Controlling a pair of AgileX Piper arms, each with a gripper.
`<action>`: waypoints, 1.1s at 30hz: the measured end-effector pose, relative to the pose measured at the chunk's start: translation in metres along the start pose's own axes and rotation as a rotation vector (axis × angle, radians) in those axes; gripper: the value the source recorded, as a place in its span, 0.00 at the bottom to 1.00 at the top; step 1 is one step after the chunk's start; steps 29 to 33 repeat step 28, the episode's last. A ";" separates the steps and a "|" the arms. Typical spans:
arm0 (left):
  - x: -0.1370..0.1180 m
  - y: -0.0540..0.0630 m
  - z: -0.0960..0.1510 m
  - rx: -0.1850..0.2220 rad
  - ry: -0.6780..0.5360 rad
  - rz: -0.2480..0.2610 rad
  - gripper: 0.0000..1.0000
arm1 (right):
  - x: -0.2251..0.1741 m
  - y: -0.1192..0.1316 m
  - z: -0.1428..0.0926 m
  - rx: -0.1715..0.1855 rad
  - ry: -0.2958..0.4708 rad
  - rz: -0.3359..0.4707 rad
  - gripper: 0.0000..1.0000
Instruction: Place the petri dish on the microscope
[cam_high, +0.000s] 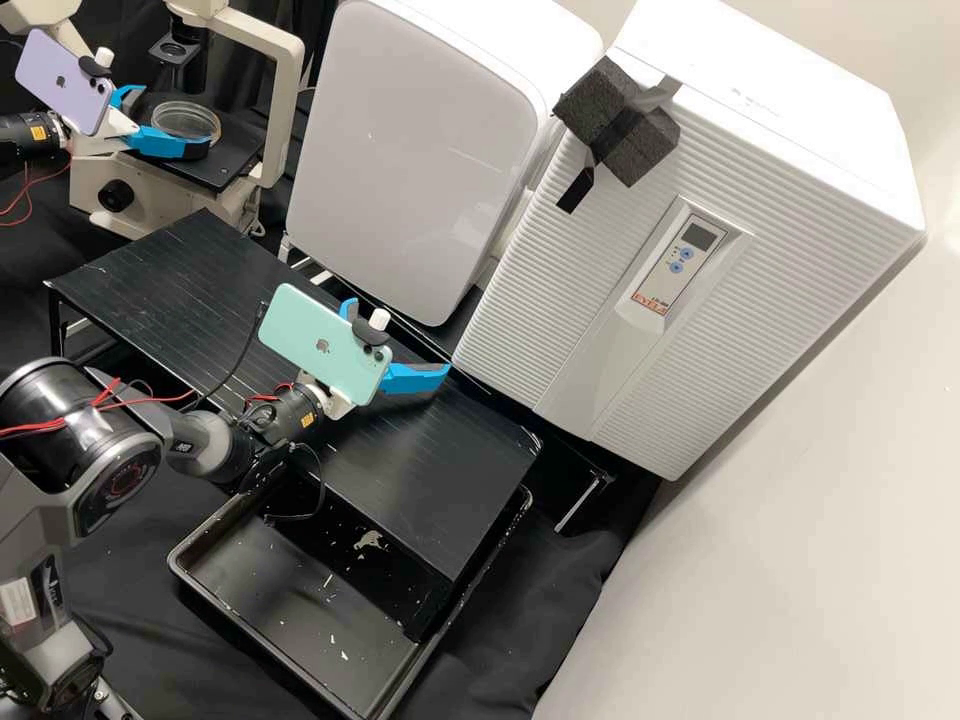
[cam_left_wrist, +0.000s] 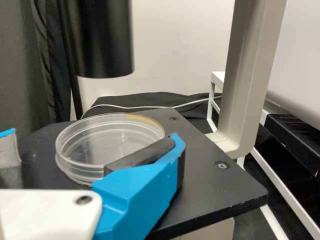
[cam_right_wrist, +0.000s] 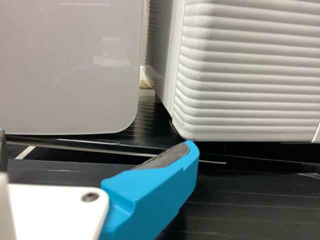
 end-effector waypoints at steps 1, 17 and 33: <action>-0.002 0.000 -0.001 0.000 0.002 0.000 1.00 | 0.000 0.000 0.000 0.000 0.000 0.000 1.00; -0.075 0.015 0.009 -0.032 -0.010 0.091 1.00 | 0.000 0.000 0.000 0.000 0.000 0.000 1.00; -0.127 -0.001 0.033 0.015 -0.099 0.366 1.00 | 0.000 0.000 0.000 0.000 0.000 0.000 1.00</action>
